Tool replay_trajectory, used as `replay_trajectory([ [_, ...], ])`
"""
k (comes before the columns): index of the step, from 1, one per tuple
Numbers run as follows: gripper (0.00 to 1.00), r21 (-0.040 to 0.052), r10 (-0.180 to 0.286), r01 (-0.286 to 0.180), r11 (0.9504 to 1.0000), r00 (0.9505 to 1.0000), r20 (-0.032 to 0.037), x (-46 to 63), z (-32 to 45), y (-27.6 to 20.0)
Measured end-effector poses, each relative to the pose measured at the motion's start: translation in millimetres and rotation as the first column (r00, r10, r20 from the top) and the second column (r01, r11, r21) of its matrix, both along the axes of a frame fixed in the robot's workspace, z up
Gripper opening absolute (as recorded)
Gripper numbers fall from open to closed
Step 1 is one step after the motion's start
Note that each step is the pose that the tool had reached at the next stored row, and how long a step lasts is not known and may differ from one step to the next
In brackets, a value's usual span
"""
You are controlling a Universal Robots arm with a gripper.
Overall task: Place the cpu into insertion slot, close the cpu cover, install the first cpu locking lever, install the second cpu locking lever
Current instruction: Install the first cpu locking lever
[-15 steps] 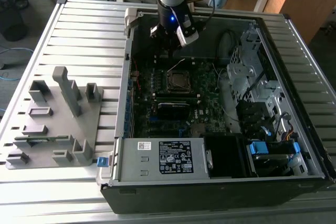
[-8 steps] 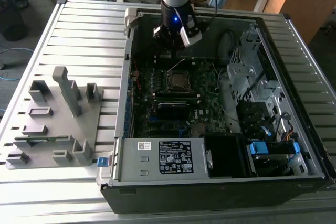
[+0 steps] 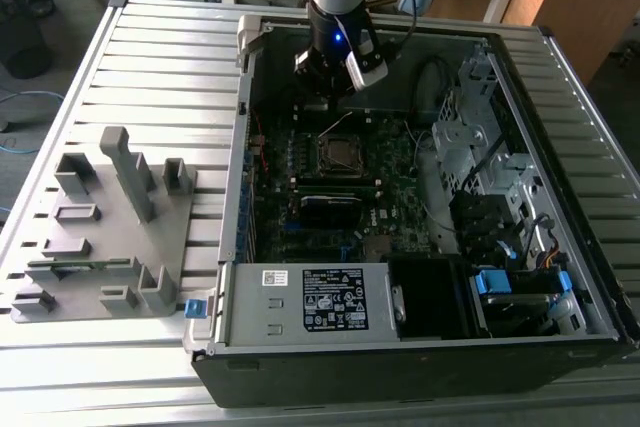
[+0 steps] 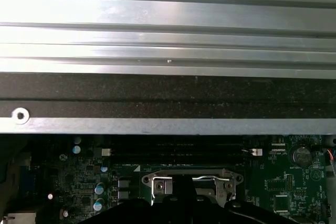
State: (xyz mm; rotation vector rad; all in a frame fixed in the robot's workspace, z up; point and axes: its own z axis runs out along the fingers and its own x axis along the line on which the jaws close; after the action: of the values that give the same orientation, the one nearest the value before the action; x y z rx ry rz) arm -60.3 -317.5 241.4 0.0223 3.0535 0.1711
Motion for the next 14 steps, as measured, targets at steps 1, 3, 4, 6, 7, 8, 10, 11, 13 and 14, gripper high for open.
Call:
replay_trajectory([
  [1,0.10,0.0000,0.000,0.000,1.0000,1.0000,0.0000,0.2,-0.1,0.0],
  [3,0.10,0.0001,0.000,0.000,1.0000,1.0000,0.0000,0.7,-0.3,0.0],
  [4,0.10,0.0001,0.000,0.000,1.0000,1.0000,0.0001,1.0,-0.4,0.0],
  [6,0.10,0.0000,0.000,0.000,1.0000,1.0000,0.0001,1.0,-0.4,0.0],
  [7,0.10,0.0000,0.000,0.000,1.0000,1.0000,0.0000,1.1,-0.4,0.0],
  [8,0.10,0.0001,0.000,0.000,1.0000,1.0000,0.0001,1.1,-0.4,0.0],
  [10,0.10,0.0001,0.000,0.000,1.0000,1.0000,0.0001,1.5,-0.5,0.0],
  [11,0.10,0.0001,0.000,0.000,1.0000,1.0000,0.0001,1.7,-0.5,0.0],
  [13,0.10,0.0001,0.000,0.000,1.0000,1.0000,0.0000,2.3,-0.6,0.0],
  [14,0.10,0.0000,0.000,0.000,1.0000,1.0000,0.0000,2.6,-0.7,0.0],
])
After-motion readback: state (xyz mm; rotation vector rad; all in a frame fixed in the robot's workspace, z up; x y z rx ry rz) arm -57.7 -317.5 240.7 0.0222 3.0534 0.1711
